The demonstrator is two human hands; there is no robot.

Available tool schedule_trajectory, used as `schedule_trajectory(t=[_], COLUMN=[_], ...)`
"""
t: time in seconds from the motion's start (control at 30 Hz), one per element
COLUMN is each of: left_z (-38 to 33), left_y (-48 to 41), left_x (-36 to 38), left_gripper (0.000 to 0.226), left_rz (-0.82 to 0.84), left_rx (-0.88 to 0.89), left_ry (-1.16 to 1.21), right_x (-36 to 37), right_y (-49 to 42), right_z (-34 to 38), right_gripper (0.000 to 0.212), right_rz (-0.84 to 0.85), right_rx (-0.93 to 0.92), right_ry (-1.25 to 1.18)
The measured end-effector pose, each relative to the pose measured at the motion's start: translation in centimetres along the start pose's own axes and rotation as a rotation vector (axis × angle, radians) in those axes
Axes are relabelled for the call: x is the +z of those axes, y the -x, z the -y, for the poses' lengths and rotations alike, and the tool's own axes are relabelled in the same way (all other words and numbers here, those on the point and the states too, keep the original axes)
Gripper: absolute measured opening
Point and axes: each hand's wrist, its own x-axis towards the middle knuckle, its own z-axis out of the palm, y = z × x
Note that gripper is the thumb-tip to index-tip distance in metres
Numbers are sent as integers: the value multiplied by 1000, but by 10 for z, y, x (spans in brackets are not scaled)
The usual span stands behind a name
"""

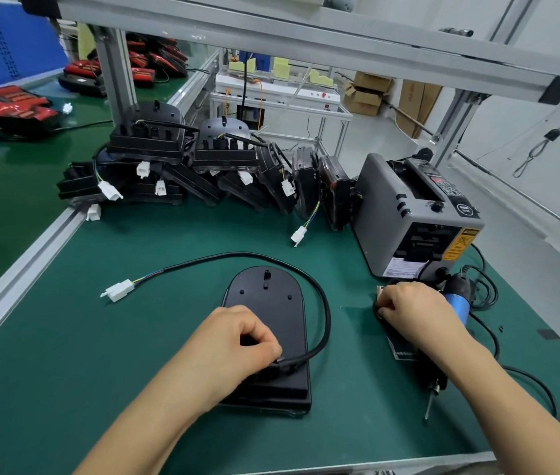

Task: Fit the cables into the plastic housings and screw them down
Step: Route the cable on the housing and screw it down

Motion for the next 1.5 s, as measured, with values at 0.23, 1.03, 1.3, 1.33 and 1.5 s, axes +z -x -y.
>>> schedule_trajectory(t=[0.23, 1.03, 1.3, 1.33, 1.5], left_z=[0, -3, -2, -2, -4], left_y=[0, -6, -7, -6, -6], left_x=[-1, -5, -4, -4, -4], left_gripper=[21, 16, 15, 17, 20], left_rz=[12, 20, 14, 16, 26], left_rx=[-7, 16, 5, 9, 23], left_ry=[-9, -57, -62, -61, -57], right_x=[-14, -55, -50, -47, -39], right_y=[11, 108, 110, 110, 103], right_z=[10, 110, 103, 104, 112], right_gripper=[10, 13, 15, 15, 13], right_rz=[-50, -285, -434, -435, -408], right_rx=[23, -627, -578, -584, -582], right_ry=[-109, -477, -355, -359, -500])
